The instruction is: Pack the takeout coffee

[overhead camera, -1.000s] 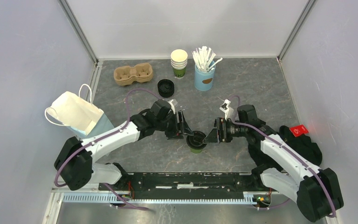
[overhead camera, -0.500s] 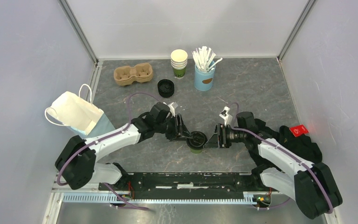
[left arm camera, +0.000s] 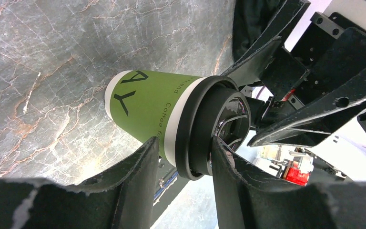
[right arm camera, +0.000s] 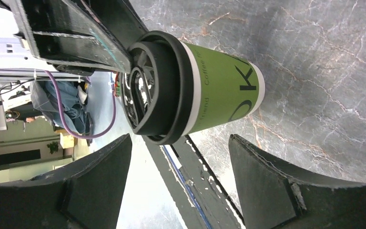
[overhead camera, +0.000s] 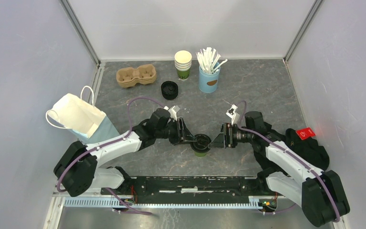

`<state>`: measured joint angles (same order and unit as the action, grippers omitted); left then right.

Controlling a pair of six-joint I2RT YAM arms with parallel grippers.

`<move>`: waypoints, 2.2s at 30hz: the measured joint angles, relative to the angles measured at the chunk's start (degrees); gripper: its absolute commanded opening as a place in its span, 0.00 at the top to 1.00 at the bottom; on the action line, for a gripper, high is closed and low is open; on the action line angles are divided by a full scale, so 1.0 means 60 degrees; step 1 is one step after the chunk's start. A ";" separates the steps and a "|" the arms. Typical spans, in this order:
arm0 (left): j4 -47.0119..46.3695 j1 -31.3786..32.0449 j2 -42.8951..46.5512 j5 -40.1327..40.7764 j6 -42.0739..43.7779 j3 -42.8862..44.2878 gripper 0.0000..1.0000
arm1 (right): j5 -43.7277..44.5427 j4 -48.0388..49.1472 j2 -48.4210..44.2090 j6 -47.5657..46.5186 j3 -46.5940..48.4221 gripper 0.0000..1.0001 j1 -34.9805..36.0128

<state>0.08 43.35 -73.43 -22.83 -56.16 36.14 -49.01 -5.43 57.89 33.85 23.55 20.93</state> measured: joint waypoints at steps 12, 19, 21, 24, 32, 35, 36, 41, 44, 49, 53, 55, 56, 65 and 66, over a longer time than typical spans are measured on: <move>0.1257 -0.0007 -0.0044 0.0102 0.0084 0.0466 0.14 | -0.0058 -0.0073 0.0117 -0.0011 0.0127 0.26 -0.0044; 0.2495 0.0011 0.0783 0.0539 0.0171 0.0911 0.13 | -0.0229 0.0025 -0.0514 0.0375 -0.0040 0.26 -0.0579; 0.2586 0.0011 0.1100 0.0641 0.0171 0.0914 0.22 | -0.0299 0.0029 -0.0674 0.0419 -0.0073 0.26 -0.0729; 0.2747 0.0007 0.1253 0.0787 0.0149 0.0914 0.39 | -0.0313 0.0025 -0.0692 0.0386 -0.0113 0.29 -0.0823; 0.2492 0.0007 0.0812 0.0528 0.0109 0.0648 0.45 | -0.0339 -0.0007 -0.0331 0.0240 -0.0324 0.34 -0.0827; 0.2324 0.0007 0.0656 0.0452 0.0076 0.0601 0.45 | -0.0335 0.0029 -0.0306 0.0211 -0.0346 0.38 -0.0831; 0.2269 0.0007 0.0608 0.0448 0.0076 0.0601 0.46 | -0.0339 0.0047 -0.0299 0.0211 -0.0368 0.38 -0.0831; 0.2142 0.0007 0.0466 0.0310 0.0073 0.0590 0.46 | -0.0339 0.0084 -0.0226 0.0211 -0.0561 0.38 -0.0827; 0.2135 0.0011 0.0419 0.0255 0.0073 0.0583 0.46 | -0.0357 0.0106 -0.0146 0.0211 -0.0572 0.38 -0.0820; 0.2102 0.0011 0.0404 0.0255 0.0076 0.0535 0.47 | -0.0375 0.0222 -0.0120 0.0233 -0.0572 0.38 -0.0820; 0.2098 0.0007 0.0404 0.0219 0.0076 0.0521 0.48 | -0.0375 0.0328 -0.0069 0.0321 -0.0572 0.38 -0.0798; 0.2098 0.0007 0.0404 0.0215 0.0076 0.0521 0.48 | -0.0375 0.0331 -0.0062 0.0357 -0.0572 0.38 -0.0750; 0.2098 0.0007 0.0404 0.0219 0.0076 0.0521 0.48 | -0.0375 0.0335 -0.0055 0.0390 -0.0572 0.38 -0.0718; 0.2102 -0.0025 0.0404 0.0211 0.0080 0.0521 0.50 | -0.0379 0.0612 0.0044 0.0594 -0.0572 0.38 -0.0612; 0.2102 -0.0025 0.0401 0.0208 0.0080 0.0521 0.50 | -0.0372 0.0641 0.0051 0.0634 -0.0572 0.38 -0.0612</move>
<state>12.69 43.20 -71.02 -21.58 -55.68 39.27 -51.24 -1.58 58.19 37.65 20.12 17.26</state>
